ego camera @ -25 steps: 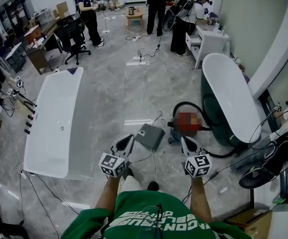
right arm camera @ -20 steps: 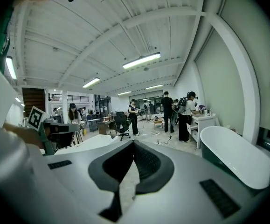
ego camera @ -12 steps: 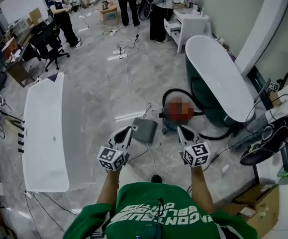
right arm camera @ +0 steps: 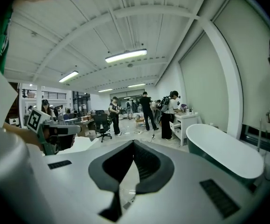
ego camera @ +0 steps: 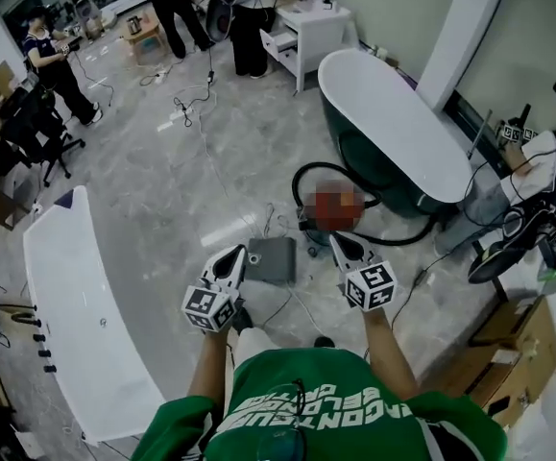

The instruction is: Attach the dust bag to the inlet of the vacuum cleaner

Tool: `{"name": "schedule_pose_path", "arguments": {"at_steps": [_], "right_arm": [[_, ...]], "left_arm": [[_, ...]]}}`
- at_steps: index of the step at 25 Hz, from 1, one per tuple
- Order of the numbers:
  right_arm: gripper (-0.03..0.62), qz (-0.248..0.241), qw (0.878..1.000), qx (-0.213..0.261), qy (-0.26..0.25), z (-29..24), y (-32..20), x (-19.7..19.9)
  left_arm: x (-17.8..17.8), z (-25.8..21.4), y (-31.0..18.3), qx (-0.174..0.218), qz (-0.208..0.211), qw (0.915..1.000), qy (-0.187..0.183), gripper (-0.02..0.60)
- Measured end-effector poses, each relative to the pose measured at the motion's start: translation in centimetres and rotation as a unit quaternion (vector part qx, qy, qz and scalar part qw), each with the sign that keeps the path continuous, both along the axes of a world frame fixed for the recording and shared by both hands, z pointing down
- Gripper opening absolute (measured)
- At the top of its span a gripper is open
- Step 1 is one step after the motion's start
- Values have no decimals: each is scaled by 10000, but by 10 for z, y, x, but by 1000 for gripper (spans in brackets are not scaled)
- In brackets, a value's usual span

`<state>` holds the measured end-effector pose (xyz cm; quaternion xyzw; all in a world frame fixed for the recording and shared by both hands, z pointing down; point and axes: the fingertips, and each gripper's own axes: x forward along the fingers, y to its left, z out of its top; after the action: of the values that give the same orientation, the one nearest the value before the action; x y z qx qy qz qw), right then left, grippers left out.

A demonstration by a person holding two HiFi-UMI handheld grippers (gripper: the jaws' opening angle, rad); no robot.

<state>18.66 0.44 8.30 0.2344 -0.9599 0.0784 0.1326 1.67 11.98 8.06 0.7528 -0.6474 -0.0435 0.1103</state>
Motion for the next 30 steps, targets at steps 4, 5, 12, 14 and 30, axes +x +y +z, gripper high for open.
{"name": "schedule_pose_path", "arguments": {"at_steps": [4, 5, 12, 14, 30], "right_arm": [[6, 264, 9996, -69, 79, -1, 8, -52], [6, 320, 9994, -88, 89, 1, 9, -62], [6, 822, 9962, -137, 237, 8, 9, -102], [7, 996, 9945, -146, 289, 8, 11, -108], [6, 1582, 9857, -243, 526, 17, 40, -128]], "left_arm": [[-53, 4, -1, -92, 386, 9992, 88, 2], [-64, 6, -2, -114, 463, 9988, 103, 2], [-114, 21, -23, -172, 1038, 9942, 207, 2], [-122, 24, -27, -200, 1221, 9920, 261, 2], [-134, 42, -39, -172, 2215, 9738, 477, 2]]}}
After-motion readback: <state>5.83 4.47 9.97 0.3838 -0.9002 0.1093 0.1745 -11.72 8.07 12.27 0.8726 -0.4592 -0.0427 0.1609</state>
